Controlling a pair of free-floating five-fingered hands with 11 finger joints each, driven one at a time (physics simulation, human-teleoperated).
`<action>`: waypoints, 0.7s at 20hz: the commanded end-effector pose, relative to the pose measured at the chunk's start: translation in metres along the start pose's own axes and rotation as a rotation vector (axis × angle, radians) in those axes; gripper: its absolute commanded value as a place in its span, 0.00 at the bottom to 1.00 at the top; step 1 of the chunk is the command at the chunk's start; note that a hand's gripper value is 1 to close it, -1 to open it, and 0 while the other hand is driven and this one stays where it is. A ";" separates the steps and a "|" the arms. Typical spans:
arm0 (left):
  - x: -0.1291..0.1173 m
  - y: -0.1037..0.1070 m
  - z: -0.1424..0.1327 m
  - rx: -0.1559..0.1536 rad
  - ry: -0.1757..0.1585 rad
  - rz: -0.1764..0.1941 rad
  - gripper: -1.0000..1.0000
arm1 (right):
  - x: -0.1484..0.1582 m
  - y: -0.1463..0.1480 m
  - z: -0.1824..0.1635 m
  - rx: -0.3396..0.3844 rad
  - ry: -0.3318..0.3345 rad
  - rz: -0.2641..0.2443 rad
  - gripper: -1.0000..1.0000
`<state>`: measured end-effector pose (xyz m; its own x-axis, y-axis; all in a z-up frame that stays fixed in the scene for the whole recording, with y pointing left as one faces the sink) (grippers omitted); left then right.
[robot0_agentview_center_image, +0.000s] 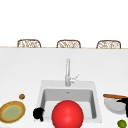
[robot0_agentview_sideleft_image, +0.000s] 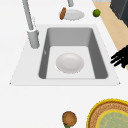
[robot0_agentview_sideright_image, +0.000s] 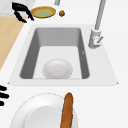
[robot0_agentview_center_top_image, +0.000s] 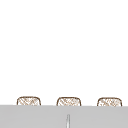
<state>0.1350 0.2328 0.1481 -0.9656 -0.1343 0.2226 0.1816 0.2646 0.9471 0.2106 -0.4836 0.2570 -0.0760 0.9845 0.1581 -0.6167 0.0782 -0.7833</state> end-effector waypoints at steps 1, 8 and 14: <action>0.000 0.000 0.000 0.000 0.000 0.000 0.50 | 0.012 0.009 0.015 -0.052 0.012 -0.005 0.00; 0.000 0.000 0.000 0.000 0.000 0.000 0.50 | 0.043 0.011 0.018 -0.081 0.018 0.042 0.00; 0.000 0.000 0.000 0.000 0.000 0.000 0.50 | 0.093 0.009 0.007 -0.105 0.075 0.068 0.00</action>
<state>0.1350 0.2328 0.1481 -0.9656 -0.1343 0.2226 0.1816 0.2646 0.9471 0.1899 -0.4156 0.2664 -0.0495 0.9945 0.0927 -0.5531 0.0500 -0.8316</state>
